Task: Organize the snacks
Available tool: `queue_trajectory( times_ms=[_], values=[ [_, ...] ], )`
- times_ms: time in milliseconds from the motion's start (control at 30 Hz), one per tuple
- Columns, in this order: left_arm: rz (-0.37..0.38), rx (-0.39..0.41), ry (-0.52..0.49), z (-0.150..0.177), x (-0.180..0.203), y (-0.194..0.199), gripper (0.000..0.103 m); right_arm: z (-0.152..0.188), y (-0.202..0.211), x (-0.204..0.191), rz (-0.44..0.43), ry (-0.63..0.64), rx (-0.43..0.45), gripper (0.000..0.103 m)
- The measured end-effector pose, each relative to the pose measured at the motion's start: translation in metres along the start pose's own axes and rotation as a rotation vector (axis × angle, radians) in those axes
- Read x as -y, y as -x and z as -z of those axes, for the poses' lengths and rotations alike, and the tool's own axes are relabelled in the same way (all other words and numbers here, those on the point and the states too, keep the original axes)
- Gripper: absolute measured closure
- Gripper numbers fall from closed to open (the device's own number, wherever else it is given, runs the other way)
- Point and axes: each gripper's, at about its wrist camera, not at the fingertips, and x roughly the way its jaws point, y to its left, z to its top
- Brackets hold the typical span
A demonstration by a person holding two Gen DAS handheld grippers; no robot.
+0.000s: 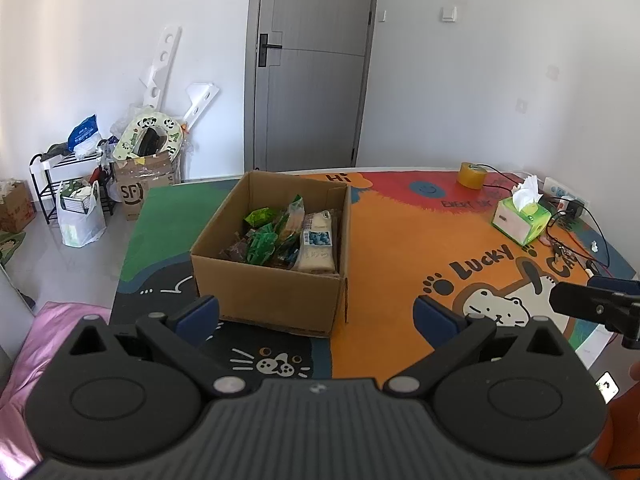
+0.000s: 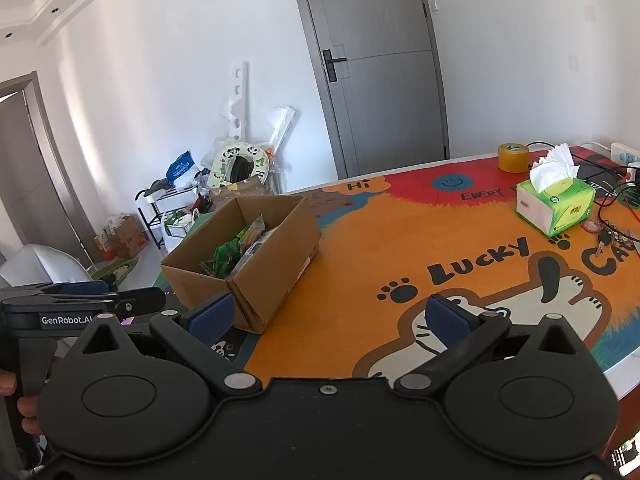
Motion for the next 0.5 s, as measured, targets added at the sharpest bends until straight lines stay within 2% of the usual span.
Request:
queue_trajectory(
  times_ms=[500],
  values=[
    [-0.001, -0.005, 0.004, 0.0021, -0.0042, 0.0001, 0.000, 0.0030, 0.0000, -0.0043, -0.002, 0.015, -0.005, 0.000]
  ],
)
